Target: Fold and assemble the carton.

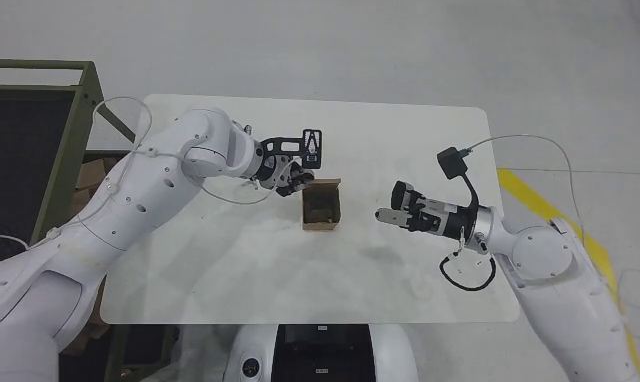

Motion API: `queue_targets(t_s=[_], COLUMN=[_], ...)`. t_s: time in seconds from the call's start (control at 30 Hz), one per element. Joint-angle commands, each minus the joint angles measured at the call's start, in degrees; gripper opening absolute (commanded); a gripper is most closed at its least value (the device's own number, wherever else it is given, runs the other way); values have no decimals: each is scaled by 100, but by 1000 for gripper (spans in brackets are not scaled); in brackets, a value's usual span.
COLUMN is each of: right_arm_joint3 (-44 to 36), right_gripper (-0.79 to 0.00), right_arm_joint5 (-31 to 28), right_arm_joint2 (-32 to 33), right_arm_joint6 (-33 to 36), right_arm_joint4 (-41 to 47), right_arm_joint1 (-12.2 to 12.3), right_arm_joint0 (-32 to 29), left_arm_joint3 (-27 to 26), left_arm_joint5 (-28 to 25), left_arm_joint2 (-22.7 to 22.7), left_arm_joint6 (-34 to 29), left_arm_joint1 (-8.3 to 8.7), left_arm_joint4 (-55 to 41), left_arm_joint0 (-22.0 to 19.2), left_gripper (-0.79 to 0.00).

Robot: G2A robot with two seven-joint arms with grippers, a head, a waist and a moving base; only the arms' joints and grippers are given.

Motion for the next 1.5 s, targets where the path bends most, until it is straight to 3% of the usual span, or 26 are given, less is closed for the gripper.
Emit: queue_targets(t_s=[0.0, 0.1, 0.37, 0.63, 0.77, 0.83, 0.97, 1.23, 1.3, 1.47], right_arm_joint3=[-4, 5, 64, 127, 101, 7, 7, 7, 50, -430], right_gripper=[0, 0, 0, 0, 0, 0, 0, 0, 0, 0], right_arm_joint5=[5, 6, 15, -82, -224, -632, -632, -632, -237, 1693], right_arm_joint2=[-12, -43, -96, -155, -185, -246, -246, -246, -254, -575], right_arm_joint6=[14, 30, 90, 116, 86, 61, 61, 61, 16, -247], right_arm_joint4=[6, 6, 48, 95, 137, 577, 577, 577, 211, -1432], right_arm_joint1=[0, -1, -2, -4, -9, -28, -28, -28, -22, -38], right_arm_joint0=[15, 54, 146, 196, 232, 220, 220, 220, 227, 308], left_arm_joint3=[16, 25, -86, -483, -737, -840, -930, -933, -951, -793], left_arm_joint5=[17, 60, 119, 244, 462, 627, 813, 810, 896, 1134], left_arm_joint2=[7, -4, -162, -723, -1107, -1307, -1614, -1638, -1615, -1458], left_arm_joint6=[-6, -17, -71, -141, -215, -241, -541, -585, -528, -469], left_arm_joint1=[-10, -16, 48, 311, 488, 574, 731, 743, 735, 673], left_arm_joint4=[-17, -31, -145, -310, -375, -431, -1034, -1107, -1069, -943], left_arm_joint0=[-10, -12, 81, 439, 771, 968, 1361, 1377, 1415, 1421], left_gripper=[-65, -3, 0, 0, 0, 0, 0, 0, 0, 0])
